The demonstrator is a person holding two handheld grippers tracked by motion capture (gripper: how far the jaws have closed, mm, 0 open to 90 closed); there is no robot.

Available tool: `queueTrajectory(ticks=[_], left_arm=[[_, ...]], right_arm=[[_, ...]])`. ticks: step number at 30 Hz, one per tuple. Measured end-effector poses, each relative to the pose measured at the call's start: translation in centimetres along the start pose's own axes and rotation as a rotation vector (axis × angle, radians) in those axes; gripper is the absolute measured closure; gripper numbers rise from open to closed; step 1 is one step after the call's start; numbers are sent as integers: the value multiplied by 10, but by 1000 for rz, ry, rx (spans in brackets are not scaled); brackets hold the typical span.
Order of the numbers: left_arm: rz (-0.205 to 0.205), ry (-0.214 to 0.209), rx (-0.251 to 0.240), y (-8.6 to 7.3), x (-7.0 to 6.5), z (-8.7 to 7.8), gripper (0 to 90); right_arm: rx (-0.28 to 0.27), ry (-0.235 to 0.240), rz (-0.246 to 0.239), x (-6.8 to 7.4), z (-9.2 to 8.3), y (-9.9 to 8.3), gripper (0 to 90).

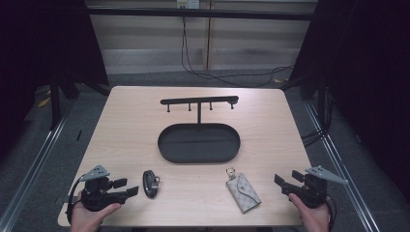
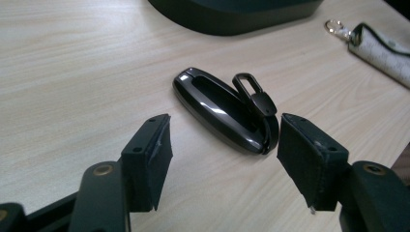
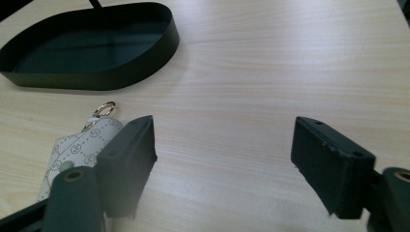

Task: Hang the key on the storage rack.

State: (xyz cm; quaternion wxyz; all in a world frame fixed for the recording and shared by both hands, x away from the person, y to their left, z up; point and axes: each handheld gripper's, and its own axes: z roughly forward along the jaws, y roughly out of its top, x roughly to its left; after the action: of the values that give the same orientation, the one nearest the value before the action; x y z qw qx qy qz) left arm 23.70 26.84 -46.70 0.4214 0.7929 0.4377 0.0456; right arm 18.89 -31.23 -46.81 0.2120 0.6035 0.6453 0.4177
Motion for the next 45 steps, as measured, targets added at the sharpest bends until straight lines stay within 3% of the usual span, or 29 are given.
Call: queueTrajectory(ticks=[3,6,8,9,11,16,18,19,21,24,26,29,30,32,33,36,38,39,42,45], left_arm=[[-1,11,10,0,-1,2,361],[-1,12,7,0,0,1,380],[-13,3,-9,-1,0,-1,456],[-13,3,-9,-1,0,-1,440],[-55,-15,-29,-1,1,-3,422],[-26,-31,-10,-1,-5,-6,524],[-35,-19,12,-1,-8,-6,540],[-33,-43,39,2,-9,-5,544],[-15,-29,61,5,-9,-4,540],[4,-15,76,11,-10,-7,547],[14,-29,76,14,-11,-9,617],[27,-38,96,17,-13,-8,630],[24,-39,121,20,-15,-8,640],[34,-39,129,22,-16,-8,641],[26,-18,141,26,-18,-8,651],[17,-21,150,31,-18,-8,682],[32,-22,194,36,-19,-2,681],[32,-22,194,36,-19,-2,681],[36,-27,274,41,-23,11,660],[69,-29,315,45,-26,15,658]], right_arm=[[4,11,15,-2,0,0,232],[10,13,6,-1,1,0,229],[26,7,-21,2,2,0,223],[26,7,-21,2,2,0,223],[39,8,-37,4,3,0,224],[57,26,-50,5,5,1,263],[66,30,-52,5,6,1,262],[60,32,-56,6,5,1,262],[53,32,-49,6,4,2,262],[51,31,-40,4,3,2,262],[54,25,-46,5,4,2,263],[61,23,-48,6,6,3,263],[67,20,-55,7,6,3,263],[67,22,-58,7,6,2,263],[65,21,-60,7,5,2,263],[68,18,-56,6,5,2,263],[76,28,-54,6,7,2,263],[76,31,-55,6,7,2,263],[78,34,-60,6,8,2,263],[83,38,-67,6,8,1,263]])
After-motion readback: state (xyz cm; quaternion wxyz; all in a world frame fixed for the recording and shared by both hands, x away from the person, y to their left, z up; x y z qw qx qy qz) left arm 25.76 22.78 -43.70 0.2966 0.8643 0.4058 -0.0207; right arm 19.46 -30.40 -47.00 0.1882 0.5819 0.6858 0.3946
